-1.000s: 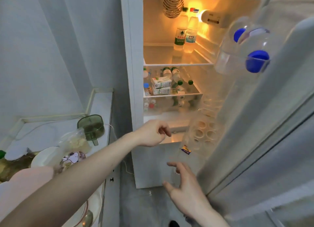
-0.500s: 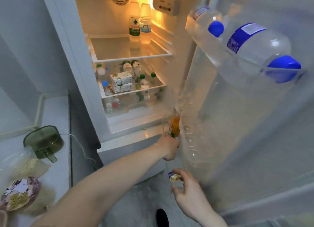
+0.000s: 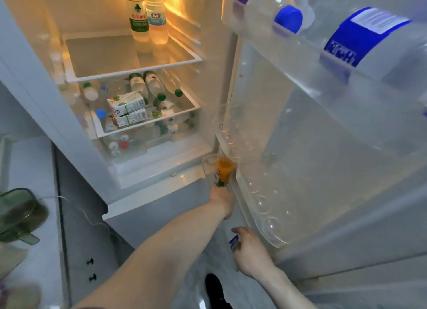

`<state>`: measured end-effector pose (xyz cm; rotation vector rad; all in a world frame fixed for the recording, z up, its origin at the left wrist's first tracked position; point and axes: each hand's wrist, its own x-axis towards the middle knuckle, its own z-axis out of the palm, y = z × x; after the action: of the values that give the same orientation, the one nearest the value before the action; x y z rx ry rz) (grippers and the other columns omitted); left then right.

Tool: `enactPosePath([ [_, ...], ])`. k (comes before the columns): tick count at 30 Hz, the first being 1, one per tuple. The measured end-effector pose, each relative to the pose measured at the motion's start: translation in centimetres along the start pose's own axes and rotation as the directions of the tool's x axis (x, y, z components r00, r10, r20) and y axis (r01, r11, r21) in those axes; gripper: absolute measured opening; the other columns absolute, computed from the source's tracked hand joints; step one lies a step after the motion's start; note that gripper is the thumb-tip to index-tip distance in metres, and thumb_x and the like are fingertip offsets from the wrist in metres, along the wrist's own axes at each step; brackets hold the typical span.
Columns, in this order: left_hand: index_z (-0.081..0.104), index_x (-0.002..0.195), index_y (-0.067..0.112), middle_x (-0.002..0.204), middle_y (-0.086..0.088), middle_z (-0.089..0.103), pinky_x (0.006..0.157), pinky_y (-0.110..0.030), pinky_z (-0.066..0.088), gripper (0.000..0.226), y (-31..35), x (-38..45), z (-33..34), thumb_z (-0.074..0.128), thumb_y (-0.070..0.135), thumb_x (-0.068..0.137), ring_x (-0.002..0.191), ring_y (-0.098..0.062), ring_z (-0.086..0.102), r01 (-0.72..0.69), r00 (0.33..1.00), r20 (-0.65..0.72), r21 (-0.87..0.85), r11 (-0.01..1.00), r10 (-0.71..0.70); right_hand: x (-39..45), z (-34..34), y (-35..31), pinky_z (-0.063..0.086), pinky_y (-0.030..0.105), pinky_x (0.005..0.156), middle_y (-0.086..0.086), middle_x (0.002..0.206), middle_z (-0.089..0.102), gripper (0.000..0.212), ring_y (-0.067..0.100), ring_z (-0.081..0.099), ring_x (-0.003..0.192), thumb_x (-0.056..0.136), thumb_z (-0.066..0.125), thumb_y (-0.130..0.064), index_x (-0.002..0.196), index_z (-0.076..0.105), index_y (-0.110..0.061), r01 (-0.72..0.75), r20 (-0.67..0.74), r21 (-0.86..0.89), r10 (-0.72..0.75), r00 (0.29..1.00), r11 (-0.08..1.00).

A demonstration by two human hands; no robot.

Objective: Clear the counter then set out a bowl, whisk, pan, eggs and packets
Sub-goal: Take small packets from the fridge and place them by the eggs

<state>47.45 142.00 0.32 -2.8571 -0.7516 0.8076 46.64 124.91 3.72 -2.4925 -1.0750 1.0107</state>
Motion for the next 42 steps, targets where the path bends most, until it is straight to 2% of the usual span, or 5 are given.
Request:
enactPosePath([
  [10, 0.063, 0.116, 0.014, 0.116, -0.004, 0.062, 0.079, -0.034, 0.039, 0.022, -0.2, 0.5, 0.1, 0.06, 0.023, 0.096, 0.108, -0.028, 0.058, -0.069, 0.996, -0.057, 0.031, 0.997, 0.071, 2.2, -0.1, 1.2, 0.032, 0.023, 0.114, 0.004, 0.117, 0.052, 0.036, 0.015, 0.049, 0.132, 0.102, 0.043, -0.012, 0.138, 0.05, -0.01, -0.055, 0.09, -0.079, 0.062, 0.994, 0.995],
  [20, 0.064, 0.099, 0.021, 0.109, 0.0, 0.062, 0.085, -0.038, 0.046, 0.018, -3.4, -6.1, 0.0, 0.068, 0.036, 0.091, 0.104, -0.025, 0.056, -0.199, 0.911, -0.407, -0.575, 0.794, -0.067, 2.6, 0.2, 0.0, 0.047, 0.033, 0.099, 0.013, 0.133, 0.059, 0.043, 0.031, 0.057, 0.124, 0.093, 0.056, -0.014, 0.135, 0.053, -0.01, -0.095, 0.062, -0.255, 0.114, 0.992, 0.962],
  [31, 0.056, 0.098, 0.036, 0.107, 0.015, 0.058, 0.093, -0.041, 0.049, 0.013, -7.0, -14.3, 2.9, 0.062, 0.044, 0.09, 0.108, -0.015, 0.056, -0.168, 0.904, -0.366, -0.778, 0.605, -0.221, -5.0, 0.0, 0.5, 0.042, 0.031, 0.065, -0.007, 0.077, 0.06, 0.012, 0.015, 0.059, 0.073, 0.091, 0.064, -0.021, 0.088, 0.053, -0.027, 0.126, -0.322, 0.117, -0.083, 0.943, 0.985],
  [35, 0.061, 0.103, 0.03, 0.112, 0.012, 0.063, 0.092, -0.037, 0.049, 0.017, -7.2, -16.7, 4.2, 0.064, 0.043, 0.092, 0.107, -0.01, 0.058, -0.147, 0.908, -0.335, -0.818, 0.556, -0.252, -8.3, 0.7, 2.0, 0.037, 0.024, 0.052, -0.002, 0.062, 0.063, 0.006, 0.01, 0.042, 0.048, 0.092, 0.062, -0.026, 0.089, 0.056, -0.027, 0.093, -0.16, 0.23, -0.057, 0.986, 0.969],
  [42, 0.063, 0.099, 0.023, 0.085, 0.008, 0.067, 0.071, -0.021, 0.048, 0.012, -7.5, -21.9, 5.3, 0.07, 0.028, 0.091, 0.073, -0.005, 0.062, -0.131, 0.9, -0.294, -0.887, 0.443, -0.323, -8.3, 2.8, 0.7, 0.046, 0.029, 0.062, -0.004, 0.079, 0.066, 0.008, 0.011, 0.047, 0.058, 0.091, 0.059, -0.035, 0.088, 0.053, -0.032, 0.101, -0.094, 0.119, -0.09, 0.992, 0.988],
])
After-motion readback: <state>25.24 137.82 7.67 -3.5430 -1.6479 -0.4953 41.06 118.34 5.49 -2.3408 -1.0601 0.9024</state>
